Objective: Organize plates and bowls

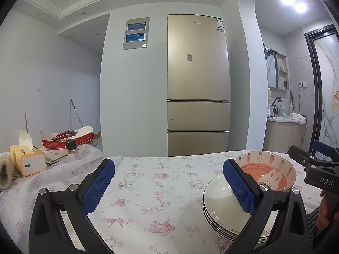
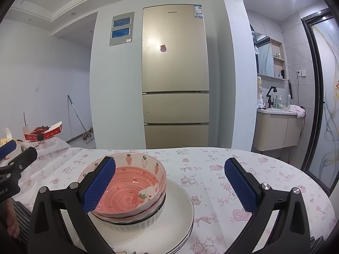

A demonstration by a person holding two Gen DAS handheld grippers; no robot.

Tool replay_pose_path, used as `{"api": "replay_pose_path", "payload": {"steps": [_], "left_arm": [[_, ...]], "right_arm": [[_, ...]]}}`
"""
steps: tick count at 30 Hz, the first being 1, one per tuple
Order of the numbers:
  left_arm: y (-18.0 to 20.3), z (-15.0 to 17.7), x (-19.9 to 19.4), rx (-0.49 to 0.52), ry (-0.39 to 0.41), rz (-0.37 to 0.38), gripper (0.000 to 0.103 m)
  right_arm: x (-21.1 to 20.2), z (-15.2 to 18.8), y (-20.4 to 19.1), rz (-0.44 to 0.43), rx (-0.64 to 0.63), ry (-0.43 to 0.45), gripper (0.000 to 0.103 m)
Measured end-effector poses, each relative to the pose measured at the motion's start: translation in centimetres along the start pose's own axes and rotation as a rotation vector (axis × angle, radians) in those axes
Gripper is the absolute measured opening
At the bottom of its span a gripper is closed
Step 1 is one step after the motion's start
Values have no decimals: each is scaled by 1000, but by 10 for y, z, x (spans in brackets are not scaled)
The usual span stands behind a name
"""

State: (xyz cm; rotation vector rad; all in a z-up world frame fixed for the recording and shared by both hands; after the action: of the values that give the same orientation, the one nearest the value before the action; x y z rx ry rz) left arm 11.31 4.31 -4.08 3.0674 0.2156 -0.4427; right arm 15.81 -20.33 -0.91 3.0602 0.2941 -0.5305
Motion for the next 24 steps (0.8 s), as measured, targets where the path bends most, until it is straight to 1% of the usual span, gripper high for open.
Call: {"api": "replay_pose_path", "payload": {"steps": [7, 24], "left_arm": [[-1, 0, -2, -1, 15, 0, 103], [-1, 2, -2, 6, 11, 0, 103]], "right_arm": [[0, 0, -1, 2, -1, 2, 103], [0, 0, 0, 2, 3, -1, 103]]}}
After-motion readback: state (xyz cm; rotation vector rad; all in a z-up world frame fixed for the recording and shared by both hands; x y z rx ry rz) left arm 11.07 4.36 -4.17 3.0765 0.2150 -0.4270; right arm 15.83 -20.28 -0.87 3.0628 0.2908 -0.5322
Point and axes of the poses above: each gripper's, at about its wrist camera, not at the fingertips, and x roughly the way its jaws point, y to its right, z to its underside, the point moved 4 cm from there along x, roughly the way its jaws point, and after that the axes turned 7 degrees about -y, right-handed, at the moved point
